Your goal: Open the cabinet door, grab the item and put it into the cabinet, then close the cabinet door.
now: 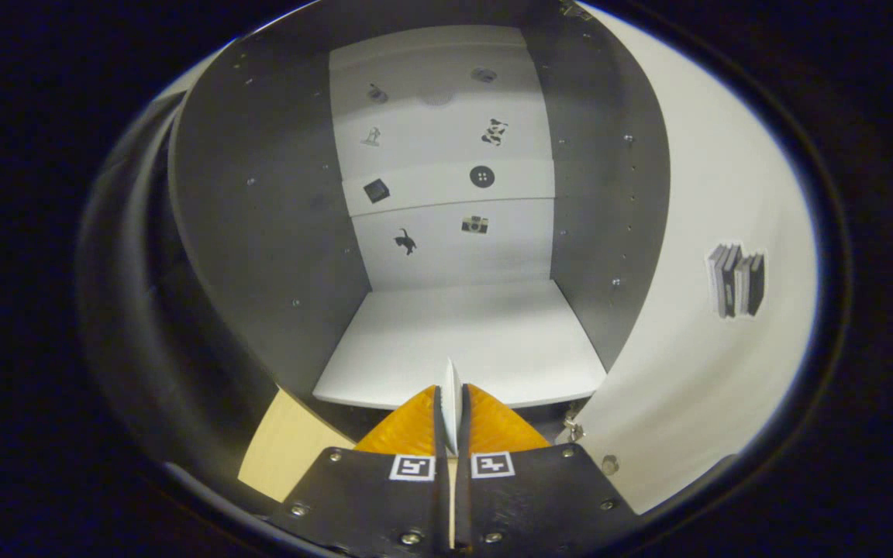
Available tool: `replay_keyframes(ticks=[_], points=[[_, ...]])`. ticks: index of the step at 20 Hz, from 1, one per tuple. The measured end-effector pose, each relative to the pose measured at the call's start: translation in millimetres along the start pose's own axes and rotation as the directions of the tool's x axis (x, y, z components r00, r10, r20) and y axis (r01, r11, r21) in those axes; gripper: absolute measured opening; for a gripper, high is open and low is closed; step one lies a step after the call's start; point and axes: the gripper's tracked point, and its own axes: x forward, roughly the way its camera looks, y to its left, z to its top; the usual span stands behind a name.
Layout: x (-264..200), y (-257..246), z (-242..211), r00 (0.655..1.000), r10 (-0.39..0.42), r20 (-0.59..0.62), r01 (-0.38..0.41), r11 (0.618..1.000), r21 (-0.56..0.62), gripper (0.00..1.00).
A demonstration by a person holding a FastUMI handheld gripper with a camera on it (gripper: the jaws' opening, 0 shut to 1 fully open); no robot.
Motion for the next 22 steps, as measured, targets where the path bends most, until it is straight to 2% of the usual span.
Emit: replay_keyframes(ticks=[6, 14, 17, 22], points=[[16.6, -8.8, 29.9, 1.000, -0.025, 0.018, 0.023, 0.995, 0.098, 0.03], [45.4, -38.7, 20.9, 0.987, -0.146, -0.072, 0.148, 0.989, 0.014, 0.03], [56.7, -45.2, 14.3, 0.980, -0.164, -0.113, 0.164, 0.986, -0.012, 0.03], [67.3, -45.0, 15.0, 0.979, -0.166, -0.119, 0.165, 0.986, -0.017, 0.15]])
